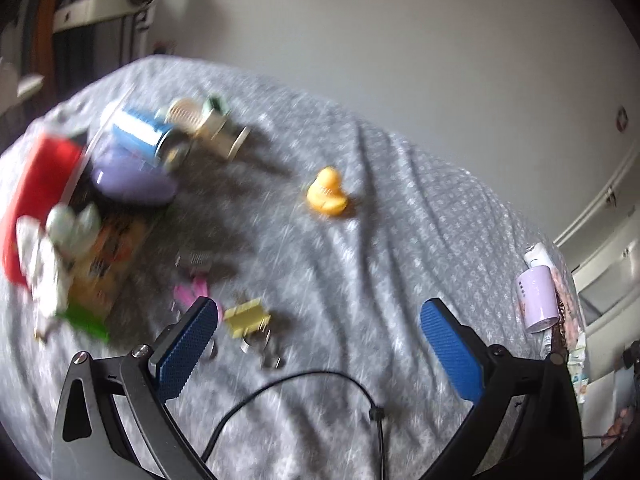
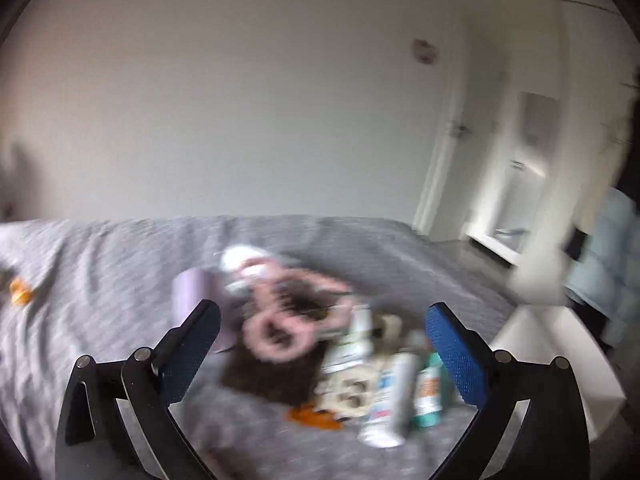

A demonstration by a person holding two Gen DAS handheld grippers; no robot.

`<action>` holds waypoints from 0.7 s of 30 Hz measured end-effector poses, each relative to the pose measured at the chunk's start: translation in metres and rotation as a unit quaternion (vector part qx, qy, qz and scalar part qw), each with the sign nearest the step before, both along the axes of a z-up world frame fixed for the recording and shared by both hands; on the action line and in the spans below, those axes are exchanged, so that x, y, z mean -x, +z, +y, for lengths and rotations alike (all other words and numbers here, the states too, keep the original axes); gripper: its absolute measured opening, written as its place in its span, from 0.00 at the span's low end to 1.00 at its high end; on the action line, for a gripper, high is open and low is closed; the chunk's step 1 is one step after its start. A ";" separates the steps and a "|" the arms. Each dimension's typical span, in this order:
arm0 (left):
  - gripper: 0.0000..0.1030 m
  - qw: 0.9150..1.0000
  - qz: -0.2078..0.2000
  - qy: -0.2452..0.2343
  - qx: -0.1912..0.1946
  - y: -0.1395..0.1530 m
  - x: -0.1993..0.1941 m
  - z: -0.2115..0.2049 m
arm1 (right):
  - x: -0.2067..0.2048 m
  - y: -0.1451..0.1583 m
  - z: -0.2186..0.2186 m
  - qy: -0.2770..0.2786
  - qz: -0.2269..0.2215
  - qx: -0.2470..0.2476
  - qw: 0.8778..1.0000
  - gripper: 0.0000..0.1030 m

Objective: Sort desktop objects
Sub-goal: 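Move the left tool to the yellow rubber duck and close on it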

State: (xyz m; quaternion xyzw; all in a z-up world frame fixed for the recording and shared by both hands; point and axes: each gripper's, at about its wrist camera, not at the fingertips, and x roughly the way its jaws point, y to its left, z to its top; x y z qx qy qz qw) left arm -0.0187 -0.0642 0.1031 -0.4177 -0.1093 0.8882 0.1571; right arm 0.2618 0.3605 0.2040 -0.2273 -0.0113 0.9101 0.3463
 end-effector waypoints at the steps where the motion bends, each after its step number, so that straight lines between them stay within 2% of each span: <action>1: 0.99 1.000 0.011 -0.004 0.011 0.004 0.007 0.006 | -0.002 -0.004 -0.008 0.014 0.017 0.003 1.000 1.00; 3: 0.99 0.999 0.014 -0.014 0.032 0.005 0.031 0.022 | -0.005 -0.014 -0.015 0.021 0.041 0.023 0.999 1.00; 5: 0.99 0.999 -0.005 -0.018 0.047 -0.003 0.058 0.035 | -0.004 -0.026 -0.017 0.025 0.051 0.051 0.997 1.00; 7: 0.99 0.997 -0.017 -0.008 0.071 -0.016 0.086 0.047 | -0.003 -0.041 -0.014 0.027 0.045 0.076 0.996 1.00; 11: 0.99 0.993 -0.034 -0.005 0.117 -0.050 0.136 0.068 | 0.004 -0.057 -0.007 0.021 0.016 0.083 0.996 1.00; 15: 0.99 0.989 -0.051 0.005 0.137 -0.077 0.164 0.077 | 0.011 -0.065 0.009 0.015 0.026 0.110 0.994 1.00; 18: 0.99 0.987 -0.058 0.013 0.152 -0.090 0.181 0.078 | 0.021 -0.076 0.016 0.006 0.012 0.128 0.992 1.00; 21: 0.99 0.987 -0.040 0.005 0.157 -0.092 0.179 0.079 | 0.029 -0.083 0.019 0.004 0.003 0.138 0.990 1.00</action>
